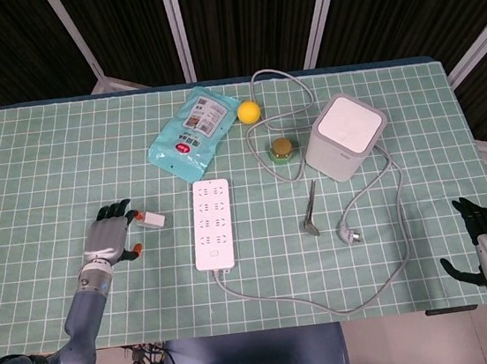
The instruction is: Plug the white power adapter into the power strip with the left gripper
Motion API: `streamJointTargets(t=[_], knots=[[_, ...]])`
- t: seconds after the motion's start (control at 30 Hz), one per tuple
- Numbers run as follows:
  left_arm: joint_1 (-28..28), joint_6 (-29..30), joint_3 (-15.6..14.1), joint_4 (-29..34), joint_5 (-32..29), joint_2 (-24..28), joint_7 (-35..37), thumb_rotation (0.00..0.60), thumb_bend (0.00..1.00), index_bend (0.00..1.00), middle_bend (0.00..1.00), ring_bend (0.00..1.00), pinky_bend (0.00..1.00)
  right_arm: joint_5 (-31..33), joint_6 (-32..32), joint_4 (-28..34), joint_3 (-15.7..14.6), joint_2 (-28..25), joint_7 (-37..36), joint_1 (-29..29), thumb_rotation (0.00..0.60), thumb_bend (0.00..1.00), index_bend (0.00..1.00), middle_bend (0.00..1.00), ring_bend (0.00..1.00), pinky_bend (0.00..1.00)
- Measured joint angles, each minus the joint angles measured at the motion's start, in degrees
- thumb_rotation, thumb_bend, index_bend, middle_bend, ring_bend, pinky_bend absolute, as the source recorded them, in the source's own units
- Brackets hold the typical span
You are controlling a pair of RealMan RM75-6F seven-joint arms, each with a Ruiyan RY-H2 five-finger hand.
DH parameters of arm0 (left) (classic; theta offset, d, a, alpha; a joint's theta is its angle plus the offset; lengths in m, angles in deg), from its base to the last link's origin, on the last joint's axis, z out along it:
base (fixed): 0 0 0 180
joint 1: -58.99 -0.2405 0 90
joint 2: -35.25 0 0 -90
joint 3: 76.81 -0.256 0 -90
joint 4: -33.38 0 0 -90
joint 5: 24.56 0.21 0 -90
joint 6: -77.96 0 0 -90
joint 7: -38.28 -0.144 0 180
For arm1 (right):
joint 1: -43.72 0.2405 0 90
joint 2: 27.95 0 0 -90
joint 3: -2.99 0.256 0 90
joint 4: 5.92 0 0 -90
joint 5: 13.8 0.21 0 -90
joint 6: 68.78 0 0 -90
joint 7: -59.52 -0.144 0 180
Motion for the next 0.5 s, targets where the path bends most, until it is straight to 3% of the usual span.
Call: streamJointTargets(t=[0.5], knots=[[1.0, 1.1, -0.5, 1.2, 0.8, 0.4, -0.3, 0.6, 0.33, 0.27, 0.0, 0.0, 0.0, -0.1, 0.1, 0.0, 0.0, 0.0, 0.0, 0.0, 0.6, 0.34, 0.0, 0.0, 0.0, 0.0]])
